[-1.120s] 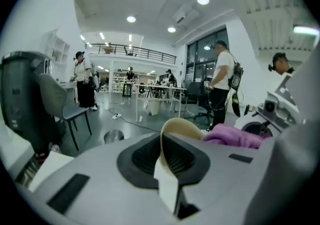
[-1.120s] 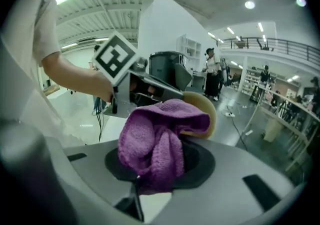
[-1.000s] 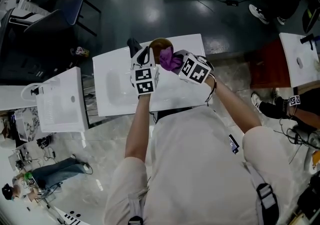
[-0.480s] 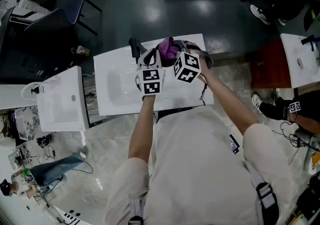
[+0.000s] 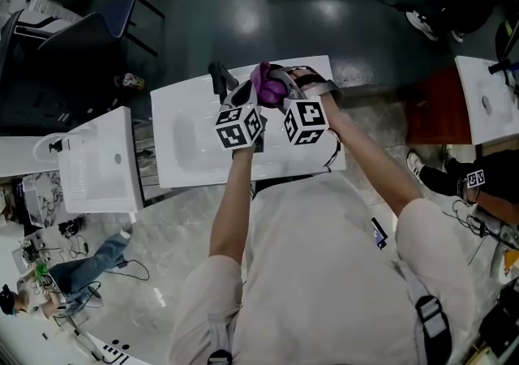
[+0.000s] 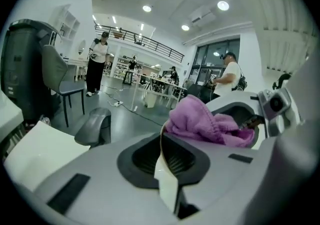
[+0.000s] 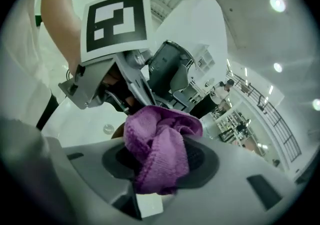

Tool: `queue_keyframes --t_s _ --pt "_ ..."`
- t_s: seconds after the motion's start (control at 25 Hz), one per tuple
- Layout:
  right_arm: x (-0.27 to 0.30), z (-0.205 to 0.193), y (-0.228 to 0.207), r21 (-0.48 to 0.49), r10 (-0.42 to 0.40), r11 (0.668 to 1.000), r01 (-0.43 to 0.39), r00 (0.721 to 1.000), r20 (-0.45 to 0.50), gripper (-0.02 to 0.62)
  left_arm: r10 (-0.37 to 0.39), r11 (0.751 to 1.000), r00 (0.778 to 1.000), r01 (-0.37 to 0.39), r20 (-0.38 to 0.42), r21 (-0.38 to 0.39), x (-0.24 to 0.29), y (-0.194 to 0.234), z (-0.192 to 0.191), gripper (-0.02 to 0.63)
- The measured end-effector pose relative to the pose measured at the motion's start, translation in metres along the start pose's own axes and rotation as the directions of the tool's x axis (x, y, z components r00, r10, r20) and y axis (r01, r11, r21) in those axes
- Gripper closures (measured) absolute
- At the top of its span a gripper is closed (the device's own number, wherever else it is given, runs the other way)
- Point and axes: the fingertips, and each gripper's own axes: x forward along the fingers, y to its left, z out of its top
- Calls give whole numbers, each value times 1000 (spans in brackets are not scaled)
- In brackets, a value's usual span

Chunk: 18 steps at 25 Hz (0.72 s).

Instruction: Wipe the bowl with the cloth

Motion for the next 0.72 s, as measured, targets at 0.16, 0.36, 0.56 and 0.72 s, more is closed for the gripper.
queue_keyframes --t_s 0.16,0.36,0.56,0.72 --pt "6 -7 -7 -111 -26 994 18 998 -64 454 9 995 1000 -7 -16 97 -2 -9 -4 588" --pt "12 -24 -6 -197 -26 980 -4 989 -149 468 9 996 1000 -9 -6 93 -4 -10 -3 588" --pt "10 -38 -2 -174 -9 984 -29 976 -216 471 17 991 1000 -18 14 130 -5 -11 8 586" --pt "8 -40 8 -172 39 981 -90 959 -281 473 27 977 999 -33 29 212 -3 -10 19 586"
